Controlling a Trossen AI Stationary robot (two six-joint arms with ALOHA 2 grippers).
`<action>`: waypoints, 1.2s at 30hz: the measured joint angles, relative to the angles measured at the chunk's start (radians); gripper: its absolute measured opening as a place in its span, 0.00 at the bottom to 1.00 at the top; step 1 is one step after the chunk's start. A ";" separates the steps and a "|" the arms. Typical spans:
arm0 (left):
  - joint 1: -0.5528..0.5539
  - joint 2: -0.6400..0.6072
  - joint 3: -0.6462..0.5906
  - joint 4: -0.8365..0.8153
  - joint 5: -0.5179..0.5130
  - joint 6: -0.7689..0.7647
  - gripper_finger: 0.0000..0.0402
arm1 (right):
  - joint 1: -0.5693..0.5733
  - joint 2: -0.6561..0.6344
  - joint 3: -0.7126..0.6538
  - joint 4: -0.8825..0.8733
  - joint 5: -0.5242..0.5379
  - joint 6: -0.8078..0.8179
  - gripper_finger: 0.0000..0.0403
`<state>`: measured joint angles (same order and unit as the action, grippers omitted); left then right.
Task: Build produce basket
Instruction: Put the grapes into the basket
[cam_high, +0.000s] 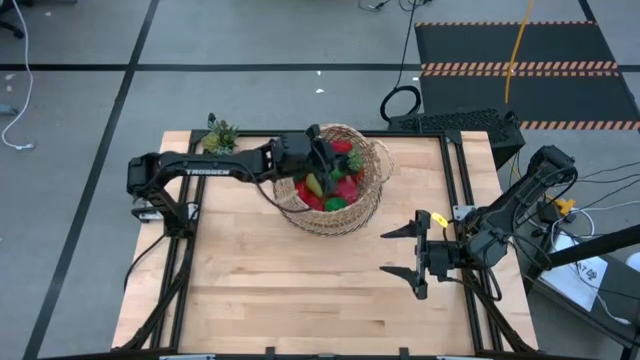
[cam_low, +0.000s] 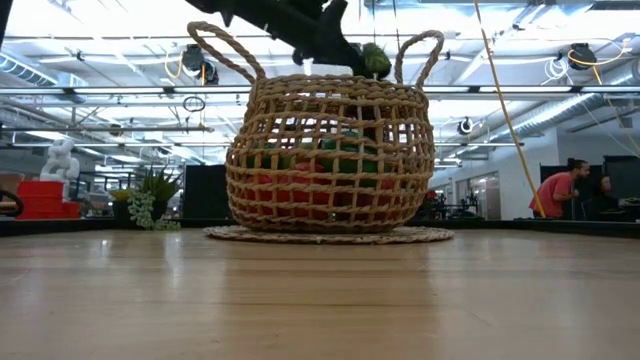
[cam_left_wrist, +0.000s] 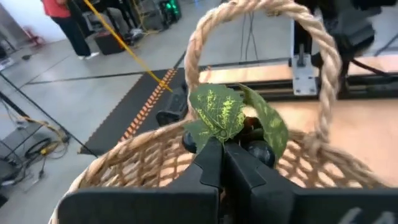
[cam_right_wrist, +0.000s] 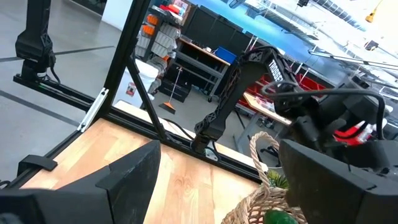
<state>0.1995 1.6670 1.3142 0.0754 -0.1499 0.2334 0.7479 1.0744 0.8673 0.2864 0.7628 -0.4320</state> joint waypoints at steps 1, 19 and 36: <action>0.000 -0.010 0.000 -0.025 0.001 -0.002 0.01 | 0.000 0.000 0.000 0.000 0.000 0.000 0.79; 0.103 -0.035 0.001 -0.188 -0.120 0.025 0.01 | -0.026 0.000 0.000 -0.007 0.000 -0.005 0.79; 0.114 0.018 0.000 -0.088 0.128 -0.001 0.01 | -0.035 0.000 0.000 -0.029 0.000 0.000 0.79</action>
<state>0.3138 1.6849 1.3144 -0.0127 -0.0217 0.2325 0.7132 1.0748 0.8673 0.2576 0.7631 -0.4324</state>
